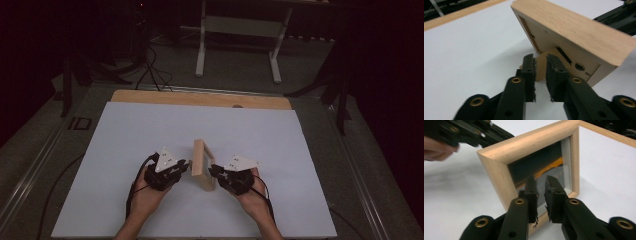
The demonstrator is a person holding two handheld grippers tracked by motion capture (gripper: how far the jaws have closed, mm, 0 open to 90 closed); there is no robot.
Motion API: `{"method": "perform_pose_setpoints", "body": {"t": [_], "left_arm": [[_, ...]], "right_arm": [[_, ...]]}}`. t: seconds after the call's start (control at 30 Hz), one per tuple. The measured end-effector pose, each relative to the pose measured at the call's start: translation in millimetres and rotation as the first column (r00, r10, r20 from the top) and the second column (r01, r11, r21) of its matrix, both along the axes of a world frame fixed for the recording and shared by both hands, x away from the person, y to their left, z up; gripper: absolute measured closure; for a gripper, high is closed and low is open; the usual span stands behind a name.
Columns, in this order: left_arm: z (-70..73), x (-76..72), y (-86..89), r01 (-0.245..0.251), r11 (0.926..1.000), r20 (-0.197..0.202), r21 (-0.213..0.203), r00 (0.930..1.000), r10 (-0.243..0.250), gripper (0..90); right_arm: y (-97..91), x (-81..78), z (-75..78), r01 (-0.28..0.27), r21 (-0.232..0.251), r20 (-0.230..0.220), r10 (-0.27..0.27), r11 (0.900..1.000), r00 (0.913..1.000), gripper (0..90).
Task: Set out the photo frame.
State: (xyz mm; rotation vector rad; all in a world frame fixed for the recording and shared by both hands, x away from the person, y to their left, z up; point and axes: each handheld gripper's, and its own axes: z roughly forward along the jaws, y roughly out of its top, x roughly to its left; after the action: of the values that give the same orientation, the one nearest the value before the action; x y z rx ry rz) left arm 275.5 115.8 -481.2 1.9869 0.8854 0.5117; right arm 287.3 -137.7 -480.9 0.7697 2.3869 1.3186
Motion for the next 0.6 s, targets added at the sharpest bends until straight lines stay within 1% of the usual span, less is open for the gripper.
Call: {"method": "perform_pose_setpoints", "body": {"t": [0.1, 0.27, 0.4, 0.43, 0.5, 0.6], "left_arm": [[5.3, -2.6, 2.9, -0.004, 0.9999, 0.014, -0.014, 0.9999, 0.004, 71.3], [12.3, -5.1, 5.9, -0.022, 0.9986, 0.021, -0.049, 0.9995, 0.023, 63.5], [16.5, -7.7, 7.3, -0.036, 0.9971, 0.037, -0.067, 0.9985, 0.039, 56.8], [17.4, -8.5, 7.3, -0.039, 0.9962, 0.041, -0.078, 0.9982, 0.042, 56.8], [19.8, -9.7, 7.3, -0.035, 0.9951, 0.042, -0.092, 0.9983, 0.039, 54.7], [23.1, -11.6, 5.5, -0.027, 0.9948, 0.044, -0.099, 0.9985, 0.032, 52.1]], "right_arm": [[-1.0, 0.7, 0.2, 0.005, -0.001, -0.002, -0.005, 1.0, 1.0, 74.6], [-2.1, 1.7, -0.1, -0.003, -0.006, -0.007, 0.003, 1.0, 1.0, 66.4], [-3.2, 2.5, -0.3, -0.002, -0.004, -0.016, 0.002, 1.0, 0.9999, 63.0], [-3.2, 2.5, -0.3, -0.002, -0.004, -0.016, 0.002, 1.0, 0.9999, 63.0], [-3.6, 3.0, -0.5, -0.001, -0.004, -0.016, 0.001, 1.0, 0.9999, 62.2], [-4.4, 3.4, -0.4, 0.002, -0.003, -0.017, -0.002, 1.0, 0.9999, 61.5]]}}
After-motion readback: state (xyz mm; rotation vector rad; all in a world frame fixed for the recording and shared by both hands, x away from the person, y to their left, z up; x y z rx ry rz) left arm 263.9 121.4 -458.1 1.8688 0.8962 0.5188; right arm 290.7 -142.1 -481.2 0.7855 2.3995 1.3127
